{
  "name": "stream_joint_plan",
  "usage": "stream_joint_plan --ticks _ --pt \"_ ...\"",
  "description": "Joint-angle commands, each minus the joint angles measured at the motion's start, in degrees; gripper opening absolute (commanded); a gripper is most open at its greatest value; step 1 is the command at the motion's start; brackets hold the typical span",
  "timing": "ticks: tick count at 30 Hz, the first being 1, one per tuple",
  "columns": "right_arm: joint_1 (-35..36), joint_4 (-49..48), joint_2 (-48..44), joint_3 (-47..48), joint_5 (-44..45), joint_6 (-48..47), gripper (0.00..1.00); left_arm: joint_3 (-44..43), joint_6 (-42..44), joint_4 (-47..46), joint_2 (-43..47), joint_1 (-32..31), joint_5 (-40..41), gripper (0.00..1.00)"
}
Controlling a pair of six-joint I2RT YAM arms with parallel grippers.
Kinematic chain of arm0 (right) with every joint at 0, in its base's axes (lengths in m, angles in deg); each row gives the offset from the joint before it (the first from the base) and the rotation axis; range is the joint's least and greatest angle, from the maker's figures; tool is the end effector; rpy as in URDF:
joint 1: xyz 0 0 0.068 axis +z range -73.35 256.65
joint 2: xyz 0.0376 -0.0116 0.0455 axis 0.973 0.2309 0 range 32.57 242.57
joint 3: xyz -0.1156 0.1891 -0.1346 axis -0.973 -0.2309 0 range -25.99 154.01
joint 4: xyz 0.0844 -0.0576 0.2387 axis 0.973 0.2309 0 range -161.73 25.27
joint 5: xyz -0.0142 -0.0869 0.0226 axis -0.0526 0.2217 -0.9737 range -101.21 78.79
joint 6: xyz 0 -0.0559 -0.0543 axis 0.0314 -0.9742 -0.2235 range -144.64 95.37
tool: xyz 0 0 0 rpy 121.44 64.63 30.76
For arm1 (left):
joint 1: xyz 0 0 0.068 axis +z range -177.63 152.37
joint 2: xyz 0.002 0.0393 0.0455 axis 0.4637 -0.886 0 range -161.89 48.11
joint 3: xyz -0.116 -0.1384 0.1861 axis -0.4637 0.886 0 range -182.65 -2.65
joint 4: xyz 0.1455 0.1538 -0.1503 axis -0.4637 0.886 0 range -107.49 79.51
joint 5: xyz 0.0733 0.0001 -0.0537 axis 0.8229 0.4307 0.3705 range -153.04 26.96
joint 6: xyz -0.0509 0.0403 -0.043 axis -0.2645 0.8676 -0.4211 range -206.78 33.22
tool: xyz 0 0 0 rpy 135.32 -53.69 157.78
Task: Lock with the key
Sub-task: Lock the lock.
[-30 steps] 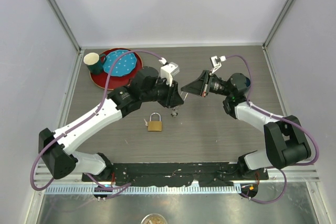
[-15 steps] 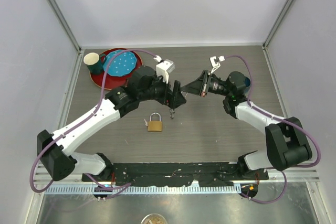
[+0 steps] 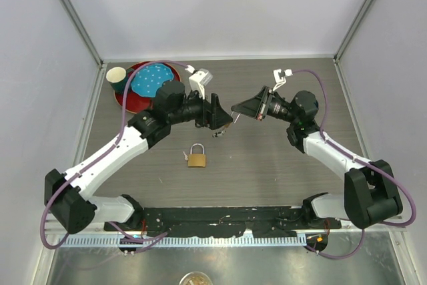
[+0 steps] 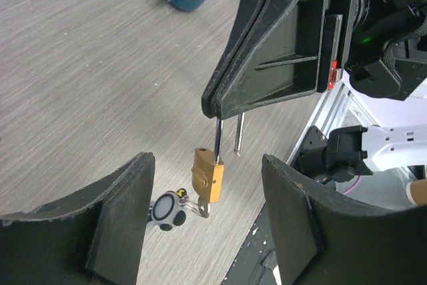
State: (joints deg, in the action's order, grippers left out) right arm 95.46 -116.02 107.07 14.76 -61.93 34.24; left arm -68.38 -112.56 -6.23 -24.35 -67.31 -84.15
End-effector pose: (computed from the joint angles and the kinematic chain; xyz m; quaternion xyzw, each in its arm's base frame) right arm 0.2699 0.1465 0.2906 -0.1116 0.6555 0.6491 0.3696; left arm 0.2328 -0.2244 0.3410 0.2032 0.7764 -0.4371 0.4060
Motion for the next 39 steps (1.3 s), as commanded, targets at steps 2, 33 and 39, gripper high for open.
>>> stream_joint_plan --ticks 2,33,39 --pt "0.35 -2.47 -1.81 2.49 1.59 0.63 0.01 -0.71 -0.59 -4.32 -1.80 0.04 -5.79 0.62" --pt "0.18 -7.04 -0.06 2.84 1.68 2.92 0.02 2.36 -2.61 -9.07 -4.00 0.04 -9.92 0.00" --pt "-1.05 -7.04 -0.67 3.37 1.06 2.12 0.34 3.86 -3.66 -11.00 -2.25 0.22 -10.80 0.00"
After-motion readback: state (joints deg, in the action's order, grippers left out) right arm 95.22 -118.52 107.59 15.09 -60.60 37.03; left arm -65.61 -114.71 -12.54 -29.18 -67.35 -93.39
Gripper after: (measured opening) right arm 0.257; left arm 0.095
